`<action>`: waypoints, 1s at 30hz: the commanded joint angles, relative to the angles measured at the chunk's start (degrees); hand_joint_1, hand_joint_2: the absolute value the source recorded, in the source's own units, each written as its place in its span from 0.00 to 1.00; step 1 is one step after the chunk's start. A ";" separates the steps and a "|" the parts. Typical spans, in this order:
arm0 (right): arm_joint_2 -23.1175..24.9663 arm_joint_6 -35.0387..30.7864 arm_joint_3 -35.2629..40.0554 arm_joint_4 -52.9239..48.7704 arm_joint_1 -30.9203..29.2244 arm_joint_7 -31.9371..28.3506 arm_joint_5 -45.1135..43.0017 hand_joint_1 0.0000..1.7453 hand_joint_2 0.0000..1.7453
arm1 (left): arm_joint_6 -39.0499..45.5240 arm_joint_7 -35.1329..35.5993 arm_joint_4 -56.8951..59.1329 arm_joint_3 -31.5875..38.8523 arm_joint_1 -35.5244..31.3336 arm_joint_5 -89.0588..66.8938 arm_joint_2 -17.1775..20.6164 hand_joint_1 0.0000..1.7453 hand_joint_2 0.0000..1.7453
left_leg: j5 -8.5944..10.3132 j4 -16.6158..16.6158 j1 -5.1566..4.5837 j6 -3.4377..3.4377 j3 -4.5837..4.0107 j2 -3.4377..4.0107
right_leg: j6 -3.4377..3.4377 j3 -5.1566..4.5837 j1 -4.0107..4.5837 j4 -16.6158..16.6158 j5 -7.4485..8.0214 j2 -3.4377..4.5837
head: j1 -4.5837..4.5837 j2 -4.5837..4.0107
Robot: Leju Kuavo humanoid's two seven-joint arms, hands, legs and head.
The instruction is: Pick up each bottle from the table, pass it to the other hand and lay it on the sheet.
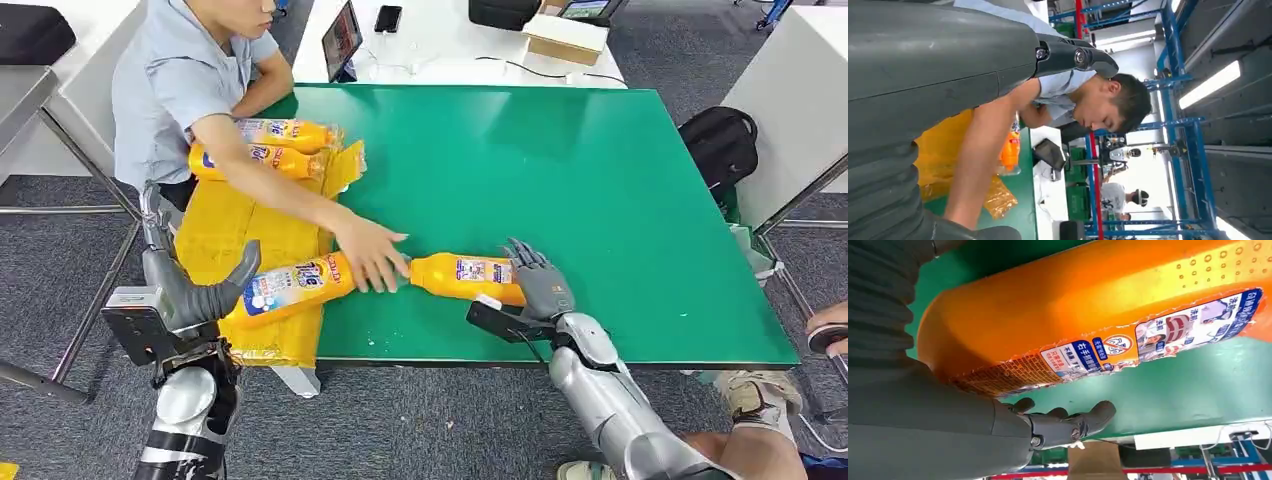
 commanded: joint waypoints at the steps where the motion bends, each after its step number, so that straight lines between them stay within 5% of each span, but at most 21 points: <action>1: 1.18 0.68 1.20 6.54 -3.26 0.29 0.05 0.00 1.00 | -0.09 0.39 3.88 -1.05 -2.40 0.30 1.60 0.00 1.00 | -0.11 -0.01 0.04 -0.08 0.27 0.15 | -0.13 0.25 0.06 -0.02 -0.08 0.06 | -0.02 0.00; 6: 1.18 0.68 1.20 6.54 -3.26 0.29 0.05 0.00 1.00 | -0.09 0.39 3.88 -1.05 -2.40 0.30 1.60 0.00 1.00 | -0.15 0.01 0.05 -0.11 0.33 0.17 | -0.17 0.31 0.08 0.00 -0.11 0.05 | -0.02 0.00; 11: 0.21 8.28 4.64 12.13 -6.90 5.52 1.70 0.01 1.00 | -1.22 1.50 4.60 -0.46 -2.45 1.22 1.88 0.00 1.00 | -0.15 -0.01 0.03 -0.11 0.37 0.19 | -0.18 0.33 0.06 -0.01 -0.11 0.07 | 0.00 0.00; 12: -0.06 9.62 5.73 13.01 -7.52 5.85 2.33 0.97 1.00 | -1.87 1.81 4.94 -0.42 -2.58 1.76 1.94 0.00 1.00 | -0.08 -0.01 0.01 -0.07 0.22 0.15 | -0.12 0.18 0.03 0.00 -0.05 0.07 | -0.02 0.00; 15: -0.33 11.85 8.04 14.74 -8.63 8.69 4.09 1.00 1.00 | -4.42 3.63 5.42 0.29 -2.31 4.63 1.88 0.00 1.00 | -0.18 -0.02 0.06 -0.13 0.47 0.27 | -0.22 0.42 0.10 -0.03 -0.12 0.07 | -0.02 0.00; 20: -0.09 20.65 15.75 18.33 -13.49 21.51 11.72 1.00 1.00 | -4.93 4.01 5.09 2.17 -1.02 3.54 1.80 0.00 1.00 | -0.08 -0.04 0.03 -0.10 0.51 0.44 | -0.17 0.38 0.05 -0.07 0.00 0.16 | 0.00 0.00; 30: -1.65 26.05 15.47 20.27 -17.21 24.86 11.58 1.00 1.00 | -6.71 4.72 8.01 3.09 -3.00 3.29 1.96 0.00 1.00 | 0.08 -0.04 0.02 0.04 0.69 -0.08 | -0.13 0.65 0.04 -0.10 -0.01 -0.12 | 0.00 0.00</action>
